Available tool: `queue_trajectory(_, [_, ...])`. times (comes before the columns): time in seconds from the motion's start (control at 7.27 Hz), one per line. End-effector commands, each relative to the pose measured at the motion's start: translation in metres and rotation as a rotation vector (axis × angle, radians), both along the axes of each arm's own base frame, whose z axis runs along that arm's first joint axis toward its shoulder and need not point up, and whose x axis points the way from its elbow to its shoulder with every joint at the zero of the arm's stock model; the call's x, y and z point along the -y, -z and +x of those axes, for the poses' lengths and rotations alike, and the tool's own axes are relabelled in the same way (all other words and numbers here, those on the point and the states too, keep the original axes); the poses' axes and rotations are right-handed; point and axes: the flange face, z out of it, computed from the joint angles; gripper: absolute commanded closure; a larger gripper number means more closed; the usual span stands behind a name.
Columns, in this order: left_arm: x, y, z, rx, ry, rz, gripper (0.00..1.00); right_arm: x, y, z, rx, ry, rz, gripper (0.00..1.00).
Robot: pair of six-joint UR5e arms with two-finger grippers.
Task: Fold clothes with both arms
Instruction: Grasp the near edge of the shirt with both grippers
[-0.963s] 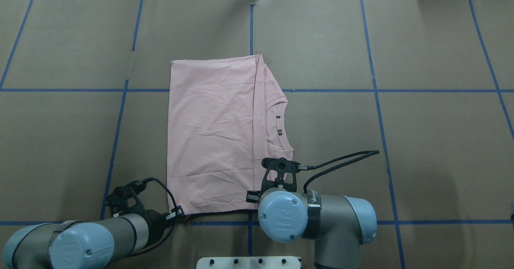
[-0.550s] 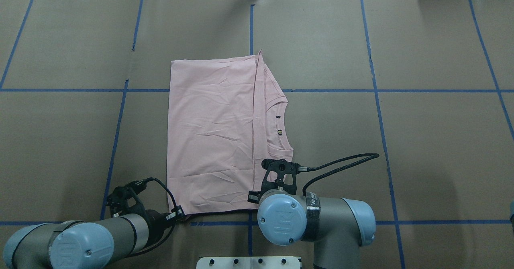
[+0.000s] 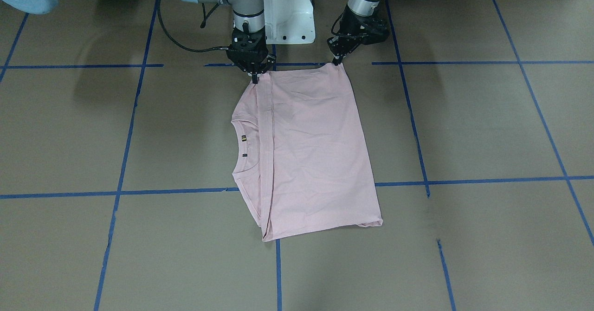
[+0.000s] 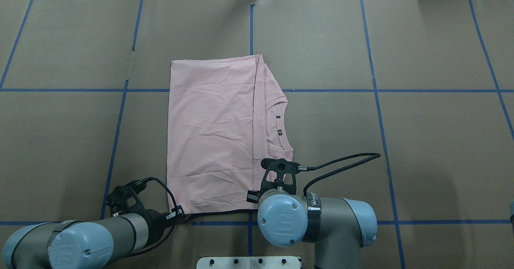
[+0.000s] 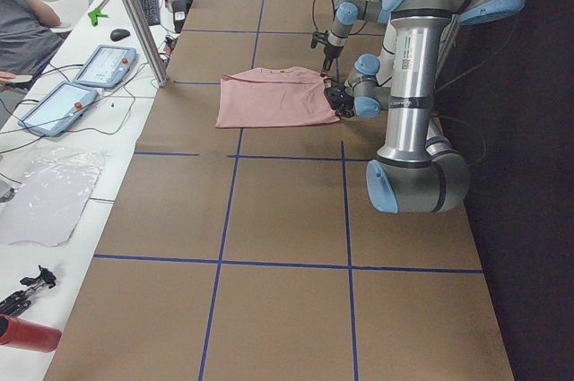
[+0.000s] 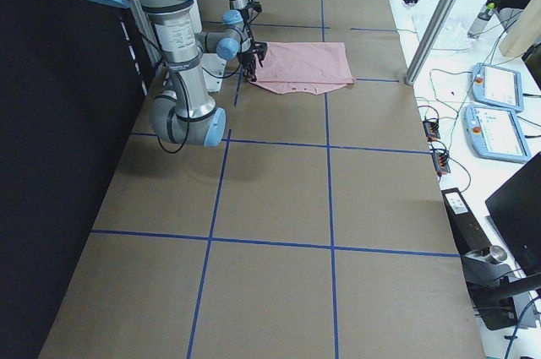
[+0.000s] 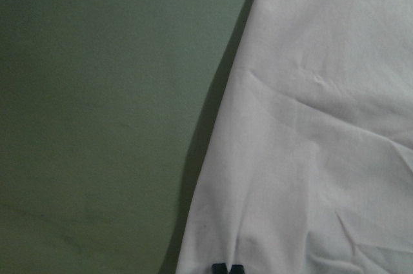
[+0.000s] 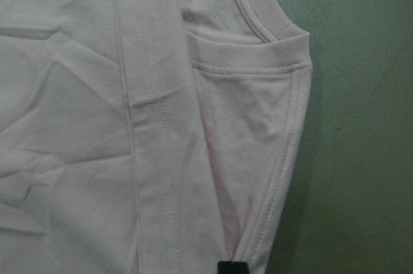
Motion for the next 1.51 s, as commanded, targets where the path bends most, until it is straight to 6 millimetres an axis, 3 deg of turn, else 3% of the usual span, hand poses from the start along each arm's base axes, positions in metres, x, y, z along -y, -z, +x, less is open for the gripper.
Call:
queue_trajectory(0.0, [0.001, 0.000, 0.000, 0.000, -0.001, 0.003, 1.00, 0.000, 0.002, 0.001, -0.012, 0.043, 0.045, 0.30])
queue_trajectory(0.41, [0.001, 0.000, 0.000, 0.000, -0.001, 0.003, 1.00, 0.000, -0.002, -0.001, -0.021, 0.045, 0.044, 0.29])
queue_trajectory(0.96, [0.000, 0.001, -0.001, -0.001, -0.001, 0.003, 1.00, 0.001, -0.002, -0.012, -0.031, 0.038, 0.035, 0.35])
queue_trajectory(1.1, [0.001, 0.000, 0.000, 0.000, -0.001, 0.003, 1.00, 0.002, -0.001, -0.015, -0.031, 0.037, 0.034, 0.42])
queue_trajectory(1.38, [0.000, 0.001, -0.001, -0.001, -0.001, 0.003, 1.00, 0.002, -0.002, -0.015, -0.031, 0.033, 0.031, 1.00])
